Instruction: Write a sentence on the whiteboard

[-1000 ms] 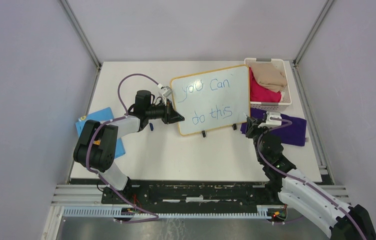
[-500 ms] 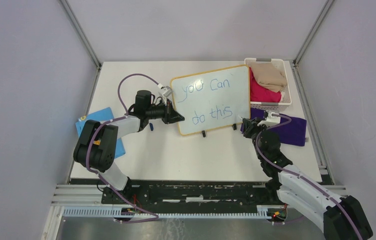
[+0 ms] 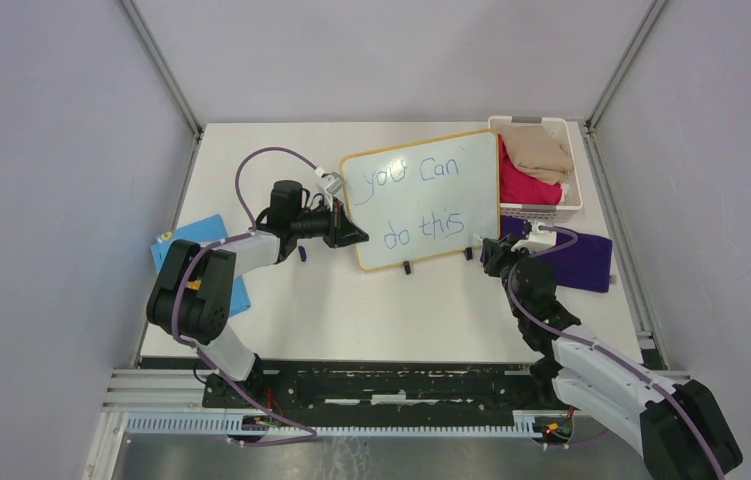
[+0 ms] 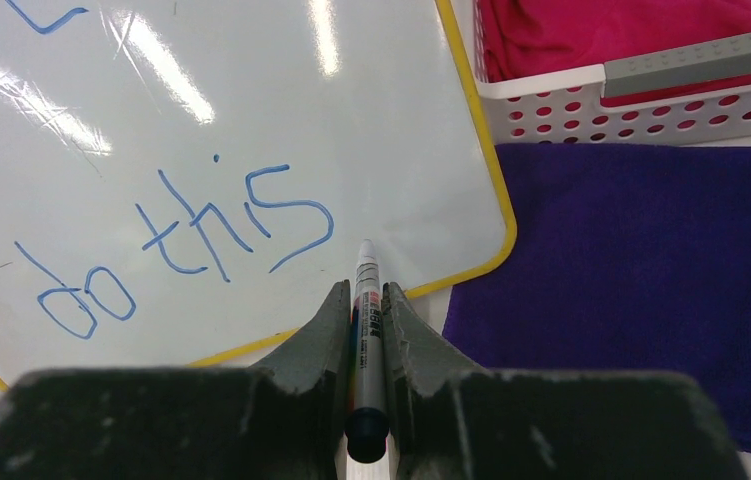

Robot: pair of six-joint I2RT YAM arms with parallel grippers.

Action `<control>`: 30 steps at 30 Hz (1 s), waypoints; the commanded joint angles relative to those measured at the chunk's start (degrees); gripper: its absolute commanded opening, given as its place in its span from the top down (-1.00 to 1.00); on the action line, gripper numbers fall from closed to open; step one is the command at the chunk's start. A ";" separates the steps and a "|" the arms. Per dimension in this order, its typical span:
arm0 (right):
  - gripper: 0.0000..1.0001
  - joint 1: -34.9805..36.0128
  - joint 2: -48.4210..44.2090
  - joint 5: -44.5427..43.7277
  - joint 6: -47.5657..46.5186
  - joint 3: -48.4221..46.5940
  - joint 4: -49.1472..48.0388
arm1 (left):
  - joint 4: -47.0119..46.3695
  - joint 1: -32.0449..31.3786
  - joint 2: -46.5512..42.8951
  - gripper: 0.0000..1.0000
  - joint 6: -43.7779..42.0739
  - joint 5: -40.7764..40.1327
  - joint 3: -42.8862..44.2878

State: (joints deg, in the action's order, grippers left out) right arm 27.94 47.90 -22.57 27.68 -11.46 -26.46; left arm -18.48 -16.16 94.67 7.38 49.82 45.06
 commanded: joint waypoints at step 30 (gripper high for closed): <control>1.00 -1.98 8.21 -0.16 -0.25 -3.35 -9.05 | 8.28 -1.72 2.39 0.96 -5.97 -8.12 -0.58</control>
State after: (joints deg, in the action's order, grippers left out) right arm 26.33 55.64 -23.03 27.59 -12.32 -32.14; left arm -18.31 -16.21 94.67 7.38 49.78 45.17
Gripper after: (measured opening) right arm 0.174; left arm 0.196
